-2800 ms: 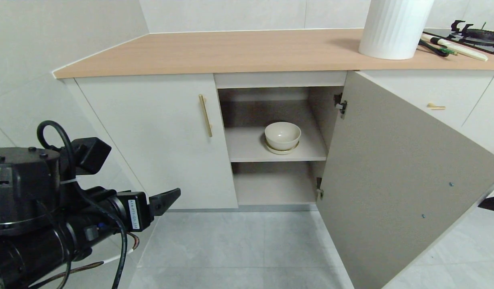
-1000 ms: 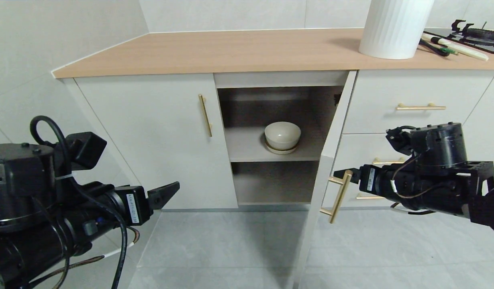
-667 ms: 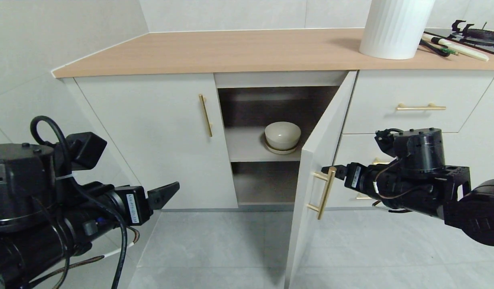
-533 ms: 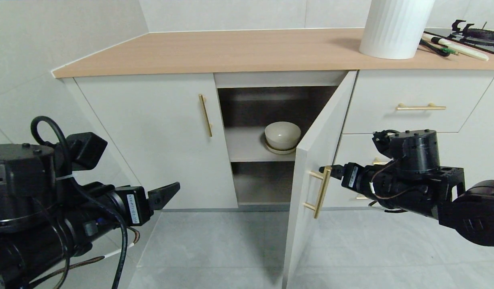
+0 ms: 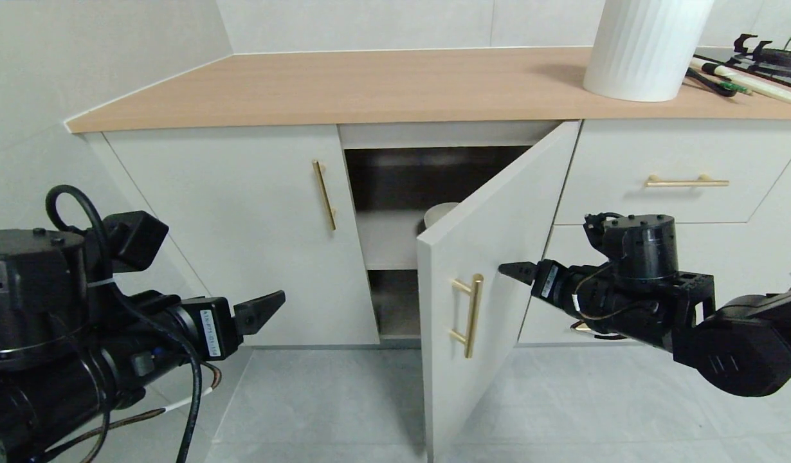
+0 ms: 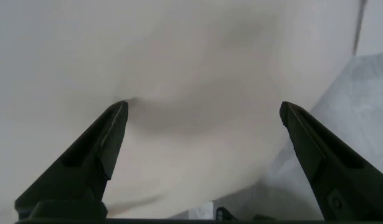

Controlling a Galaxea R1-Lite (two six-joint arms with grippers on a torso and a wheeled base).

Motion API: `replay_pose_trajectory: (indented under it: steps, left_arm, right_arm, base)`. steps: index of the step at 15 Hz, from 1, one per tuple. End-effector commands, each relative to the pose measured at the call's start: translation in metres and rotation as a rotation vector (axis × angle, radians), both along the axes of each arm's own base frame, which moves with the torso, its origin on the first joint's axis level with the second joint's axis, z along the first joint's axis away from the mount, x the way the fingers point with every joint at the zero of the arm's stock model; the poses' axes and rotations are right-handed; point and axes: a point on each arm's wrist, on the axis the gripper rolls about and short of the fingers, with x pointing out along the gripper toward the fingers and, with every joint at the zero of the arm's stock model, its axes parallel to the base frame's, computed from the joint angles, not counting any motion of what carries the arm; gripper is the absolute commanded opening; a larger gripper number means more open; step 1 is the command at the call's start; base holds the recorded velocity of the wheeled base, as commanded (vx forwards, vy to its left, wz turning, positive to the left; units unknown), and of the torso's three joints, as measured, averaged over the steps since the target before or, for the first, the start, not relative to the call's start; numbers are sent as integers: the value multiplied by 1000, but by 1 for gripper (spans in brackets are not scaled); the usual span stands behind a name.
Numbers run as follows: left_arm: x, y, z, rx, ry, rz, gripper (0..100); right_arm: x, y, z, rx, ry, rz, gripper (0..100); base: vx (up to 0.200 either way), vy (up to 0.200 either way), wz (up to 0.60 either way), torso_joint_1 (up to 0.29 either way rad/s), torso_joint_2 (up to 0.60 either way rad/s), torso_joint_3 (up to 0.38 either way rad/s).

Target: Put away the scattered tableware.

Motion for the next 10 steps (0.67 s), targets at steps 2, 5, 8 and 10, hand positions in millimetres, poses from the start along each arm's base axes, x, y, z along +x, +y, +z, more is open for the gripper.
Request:
replay_pose_trajectory:
  steps: [2,5,8,10]
  left_arm:
    - [0,1,0,-1,-2,3,100]
    - [1,0,-1,1,3,3,100]
    - [1,0,-1,1,3,3,100]
    - [0,1,0,1,3,3,100]
  right_arm:
    - [2,2,-5,0,7,0,100]
    - [5,3,-5,19,0,-5,100]
    - [13,6,-1,67,-8,-49,100]
    - [16,8,-4,62,-5,-71,100]
  base:
    - [0,0,0,0,0,0]
    - [0,0,0,0,0,0]
    - [0,0,0,0,0,0]
    - [0,0,0,0,0,0]
